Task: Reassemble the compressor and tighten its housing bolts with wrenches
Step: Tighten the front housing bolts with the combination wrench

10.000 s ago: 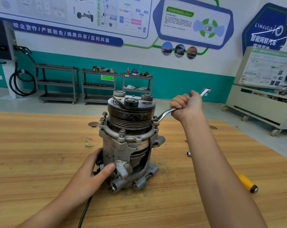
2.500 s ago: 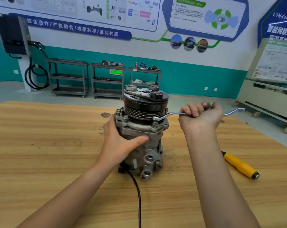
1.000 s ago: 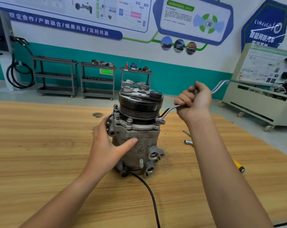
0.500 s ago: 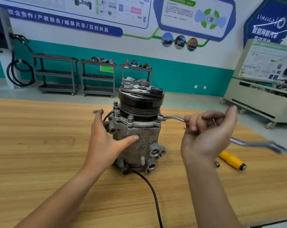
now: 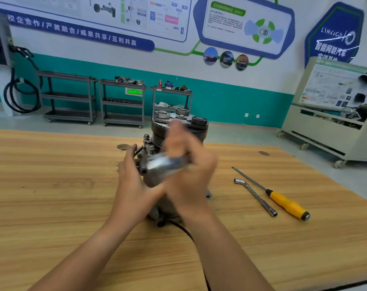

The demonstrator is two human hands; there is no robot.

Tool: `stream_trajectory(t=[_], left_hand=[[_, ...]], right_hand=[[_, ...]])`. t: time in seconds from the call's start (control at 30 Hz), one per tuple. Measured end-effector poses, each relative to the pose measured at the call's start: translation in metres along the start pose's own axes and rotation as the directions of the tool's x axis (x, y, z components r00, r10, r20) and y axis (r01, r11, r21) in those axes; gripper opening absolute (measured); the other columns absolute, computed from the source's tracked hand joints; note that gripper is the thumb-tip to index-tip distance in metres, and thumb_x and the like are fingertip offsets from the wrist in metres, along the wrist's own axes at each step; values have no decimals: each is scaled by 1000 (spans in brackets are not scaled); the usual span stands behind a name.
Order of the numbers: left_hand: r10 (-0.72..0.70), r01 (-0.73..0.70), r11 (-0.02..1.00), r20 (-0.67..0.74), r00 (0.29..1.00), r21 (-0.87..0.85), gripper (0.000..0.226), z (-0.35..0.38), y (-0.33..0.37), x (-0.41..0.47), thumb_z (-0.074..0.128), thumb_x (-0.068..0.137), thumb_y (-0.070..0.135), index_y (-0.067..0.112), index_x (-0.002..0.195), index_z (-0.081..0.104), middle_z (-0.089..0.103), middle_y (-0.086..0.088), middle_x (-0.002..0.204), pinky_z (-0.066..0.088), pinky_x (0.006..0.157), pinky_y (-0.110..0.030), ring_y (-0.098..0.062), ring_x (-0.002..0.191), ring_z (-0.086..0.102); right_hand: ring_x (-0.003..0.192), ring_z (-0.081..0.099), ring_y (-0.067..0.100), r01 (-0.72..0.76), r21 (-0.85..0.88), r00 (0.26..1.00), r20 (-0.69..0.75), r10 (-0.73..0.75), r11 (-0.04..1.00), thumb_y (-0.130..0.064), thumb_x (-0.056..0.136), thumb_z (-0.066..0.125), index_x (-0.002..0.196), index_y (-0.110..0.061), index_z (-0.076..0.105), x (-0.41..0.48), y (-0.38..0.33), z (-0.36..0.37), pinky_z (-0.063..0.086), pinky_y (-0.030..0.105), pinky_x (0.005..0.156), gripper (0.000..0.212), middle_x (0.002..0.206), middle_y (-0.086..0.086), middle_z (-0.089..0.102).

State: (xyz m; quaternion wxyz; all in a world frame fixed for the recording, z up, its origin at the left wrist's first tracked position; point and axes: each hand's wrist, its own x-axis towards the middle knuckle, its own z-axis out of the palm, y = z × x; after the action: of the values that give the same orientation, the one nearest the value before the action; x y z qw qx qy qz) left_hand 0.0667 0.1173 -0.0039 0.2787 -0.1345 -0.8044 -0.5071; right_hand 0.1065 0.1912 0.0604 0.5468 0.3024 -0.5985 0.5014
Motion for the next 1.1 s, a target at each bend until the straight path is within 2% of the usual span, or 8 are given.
stream_trajectory(t=[0.07,0.13,0.33,0.43,0.53,0.7,0.97,1.1], left_hand=[[-83,86,994,44,996,-68,112,-1,-7,0,78,54,54,19,144,21,33,-5,143,34,108,-38,-21,129,38],[-89,92,994,37,995,-61,115,0,-6,-2,72,51,59,23,146,17,29,-2,144,30,108,-32,-17,130,34],[-157,157,986,9,988,-61,126,2,-8,2,68,41,60,22,148,14,30,-4,145,25,99,-25,-12,126,32],[-173,174,981,11,985,-87,128,6,-7,4,70,42,54,23,149,8,29,-7,144,25,101,-27,-8,123,29],[-180,179,980,3,984,-90,127,15,-8,3,72,46,53,22,150,5,27,-9,143,26,106,-33,-22,133,29],[-182,180,980,-12,983,-89,117,25,-9,10,80,60,41,21,150,8,26,-8,144,26,106,-33,-24,134,29],[-144,145,987,22,989,-70,121,16,-19,12,68,46,56,21,148,15,31,-3,141,30,100,-27,-10,125,33],[-81,82,996,38,996,-34,115,10,-25,5,68,52,56,20,148,15,34,-1,138,38,105,-45,-19,128,38]], right_hand=[[36,33,0,-308,365,922,-114,370,879,-59,88,42,47,-27,50,33,-6,-19,29,16,38,53,41,-15,38],[33,23,7,-428,616,780,-117,614,661,-66,86,35,47,-22,43,65,5,-46,22,16,36,59,39,-10,27],[34,12,9,-504,834,515,82,853,224,-84,76,25,54,-17,30,95,50,-77,10,17,33,71,42,-6,16],[30,13,9,-470,870,468,103,878,148,-83,77,28,47,-16,30,93,68,-79,10,15,30,73,40,-5,17],[27,14,10,-423,903,451,140,881,73,-78,79,36,45,-16,29,91,80,-83,13,17,27,71,38,-4,17],[24,15,10,-407,913,394,149,907,27,-50,96,37,35,-15,31,85,99,-92,12,12,28,70,33,-5,17],[22,16,10,-444,895,326,194,925,-31,-40,101,27,56,-17,24,84,111,-90,12,12,28,51,32,-4,18],[23,15,10,-445,895,280,173,944,-32,-35,102,30,44,-14,30,89,111,-100,12,12,28,62,33,-5,18]])
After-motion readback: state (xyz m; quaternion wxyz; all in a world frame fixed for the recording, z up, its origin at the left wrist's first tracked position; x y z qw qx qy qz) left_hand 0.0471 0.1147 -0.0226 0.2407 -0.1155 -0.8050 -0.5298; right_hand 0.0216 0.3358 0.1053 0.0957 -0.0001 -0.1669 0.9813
